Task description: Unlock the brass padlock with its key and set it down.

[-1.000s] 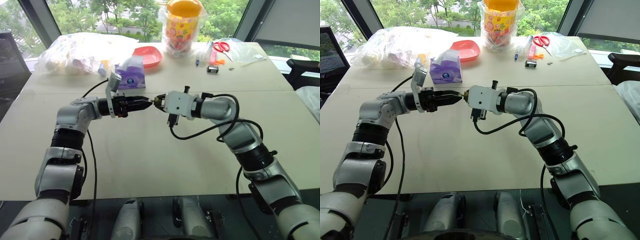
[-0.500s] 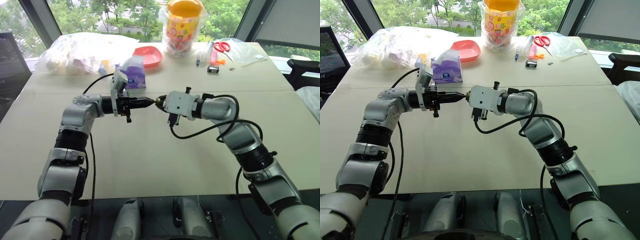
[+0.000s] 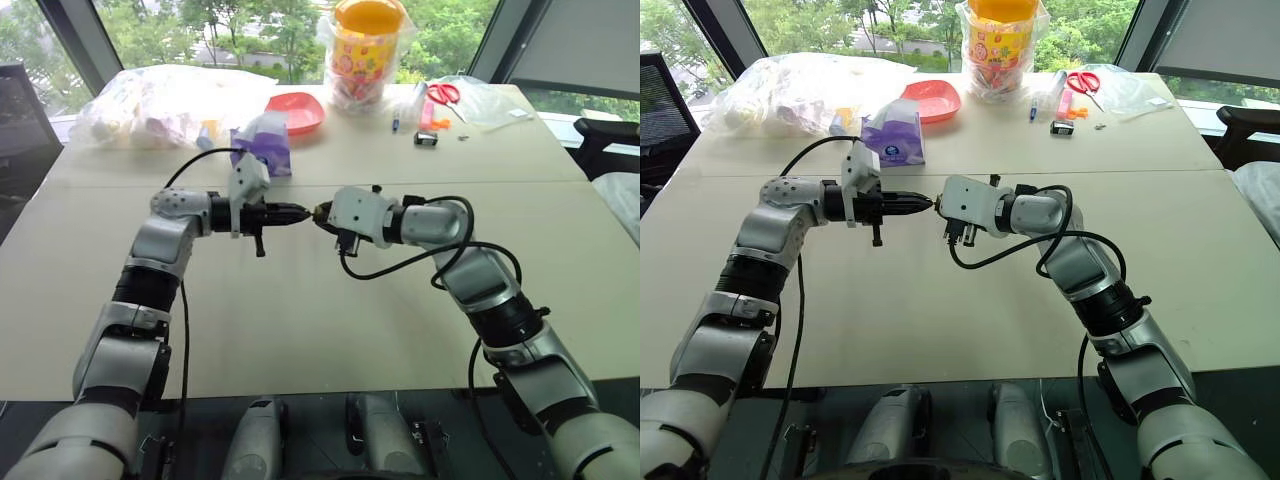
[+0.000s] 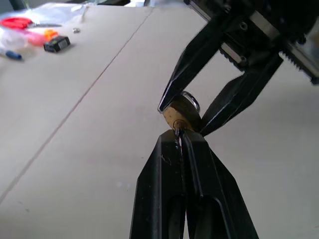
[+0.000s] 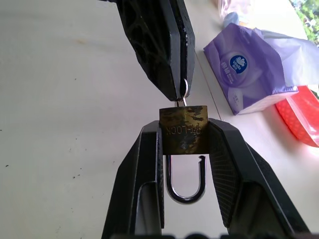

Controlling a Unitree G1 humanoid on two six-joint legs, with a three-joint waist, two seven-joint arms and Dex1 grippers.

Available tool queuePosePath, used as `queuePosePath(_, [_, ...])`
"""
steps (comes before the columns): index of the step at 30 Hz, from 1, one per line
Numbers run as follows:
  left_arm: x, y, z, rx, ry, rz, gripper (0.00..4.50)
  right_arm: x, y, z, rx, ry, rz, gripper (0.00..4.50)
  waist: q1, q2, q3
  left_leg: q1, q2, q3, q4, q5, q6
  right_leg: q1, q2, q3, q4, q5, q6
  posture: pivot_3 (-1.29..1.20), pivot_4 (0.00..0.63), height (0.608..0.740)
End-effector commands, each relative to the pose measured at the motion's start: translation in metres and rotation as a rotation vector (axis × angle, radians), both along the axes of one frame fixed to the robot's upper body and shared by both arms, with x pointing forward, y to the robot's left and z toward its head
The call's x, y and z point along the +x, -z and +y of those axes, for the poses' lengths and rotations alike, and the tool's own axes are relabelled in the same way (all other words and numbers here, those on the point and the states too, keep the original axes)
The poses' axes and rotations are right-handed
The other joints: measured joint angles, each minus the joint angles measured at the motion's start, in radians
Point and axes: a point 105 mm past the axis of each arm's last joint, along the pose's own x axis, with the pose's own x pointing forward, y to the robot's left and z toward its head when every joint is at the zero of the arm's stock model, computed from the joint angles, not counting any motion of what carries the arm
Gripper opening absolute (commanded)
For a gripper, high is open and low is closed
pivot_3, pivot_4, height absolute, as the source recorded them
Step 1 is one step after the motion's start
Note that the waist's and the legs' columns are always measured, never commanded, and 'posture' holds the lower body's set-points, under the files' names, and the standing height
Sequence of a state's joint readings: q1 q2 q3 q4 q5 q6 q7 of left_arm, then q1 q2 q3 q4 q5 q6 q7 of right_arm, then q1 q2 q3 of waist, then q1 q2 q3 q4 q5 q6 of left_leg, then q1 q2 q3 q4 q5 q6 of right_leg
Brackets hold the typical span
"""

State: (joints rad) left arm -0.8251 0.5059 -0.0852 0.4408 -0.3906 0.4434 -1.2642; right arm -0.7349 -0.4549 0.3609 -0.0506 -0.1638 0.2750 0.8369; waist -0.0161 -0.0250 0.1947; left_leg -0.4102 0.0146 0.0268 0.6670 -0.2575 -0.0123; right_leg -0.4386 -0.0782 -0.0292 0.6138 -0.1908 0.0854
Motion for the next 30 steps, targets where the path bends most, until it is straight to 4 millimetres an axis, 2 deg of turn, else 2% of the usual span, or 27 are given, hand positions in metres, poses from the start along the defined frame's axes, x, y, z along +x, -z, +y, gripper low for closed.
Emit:
queuePosePath(1, [-0.01, -0.019, 0.01, -0.095, 0.032, 0.117, 0.01, -0.004, -0.035, 0.004, 0.028, -0.029, -0.157, 0.73, -0.004, 0.0, 0.0, 0.0, 0.0, 0.0, 0.0, 0.0, 0.0, 0.0, 0.0, 0.0, 0.0, 0.0, 0.0, 0.0, 0.15, 0.74])
queuePosePath(2, [-0.008, -0.023, 0.011, -0.122, 0.013, 0.134, 0.44, -0.004, -0.036, 0.005, 0.027, -0.031, -0.164, 0.73, -0.003, 0.0, 0.0, 0.0, 0.0, 0.0, 0.0, 0.0, 0.0, 0.0, 0.0, 0.0, 0.0, 0.0, 0.0, 0.0, 0.15, 0.74])
queuePosePath(3, [-0.007, -0.025, 0.012, -0.136, 0.003, 0.139, 0.57, -0.004, -0.036, 0.005, 0.028, -0.033, -0.171, 0.73, -0.002, 0.0, 0.0, 0.0, 0.0, 0.0, 0.0, 0.0, 0.0, 0.0, 0.0, 0.0, 0.0, 0.0, 0.0, 0.0, 0.15, 0.74])
queuePosePath(7, [-0.002, -0.025, 0.008, -0.122, -0.032, 0.111, 2.09, -0.005, -0.036, 0.007, 0.026, -0.038, -0.185, 0.73, 0.005, 0.0, 0.0, 0.0, 0.0, -0.001, 0.0, 0.0, 0.0, 0.0, 0.0, 0.0, 0.0, 0.0, 0.0, 0.0, 0.15, 0.74])
queuePosePath(22, [0.009, -0.029, -0.021, -0.183, -0.003, 0.108, 2.09, -0.007, -0.036, 0.01, 0.02, -0.047, -0.196, 0.73, 0.003, 0.0, 0.0, 0.0, -0.001, 0.0, 0.0, 0.0, 0.0, 0.0, 0.0, 0.0, 0.0, 0.0, 0.0, 0.0, 0.15, 0.74])
queuePosePath(25, [0.009, -0.025, -0.022, -0.167, 0.005, 0.116, 1.35, -0.007, -0.036, 0.01, 0.02, -0.043, -0.195, 0.73, 0.002, 0.0, 0.0, 0.0, -0.001, 0.0, 0.0, 0.0, 0.0, 0.0, 0.0, 0.0, 0.0, 0.0, 0.0, 0.0, 0.15, 0.74])
queuePosePath(26, [0.009, -0.024, -0.022, -0.164, 0.005, 0.117, 0.81, -0.007, -0.036, 0.01, 0.019, -0.041, -0.196, 0.73, 0.002, 0.0, 0.0, 0.0, -0.001, 0.0, 0.0, 0.0, 0.0, 0.0, 0.0, 0.0, 0.0, 0.0, 0.0, 0.0, 0.15, 0.74])
queuePosePath(28, [0.009, -0.022, -0.021, -0.154, 0.007, 0.121, 0.12, -0.007, -0.036, 0.009, 0.02, -0.038, -0.195, 0.73, 0.002, 0.0, 0.0, 0.0, -0.001, 0.0, 0.0, 0.0, 0.0, 0.0, 0.0, 0.0, 0.0, 0.0, 0.0, 0.0, 0.15, 0.74])
queuePosePath(30, [0.008, -0.02, -0.02, -0.149, 0.008, 0.122, 0.03, -0.007, -0.036, 0.009, 0.019, -0.036, -0.195, 0.73, 0.002, 0.0, 0.0, 0.0, -0.001, 0.0, 0.0, 0.0, 0.0, 0.0, 0.0, 0.0, 0.0, 0.0, 0.0, 0.0, 0.15, 0.74])
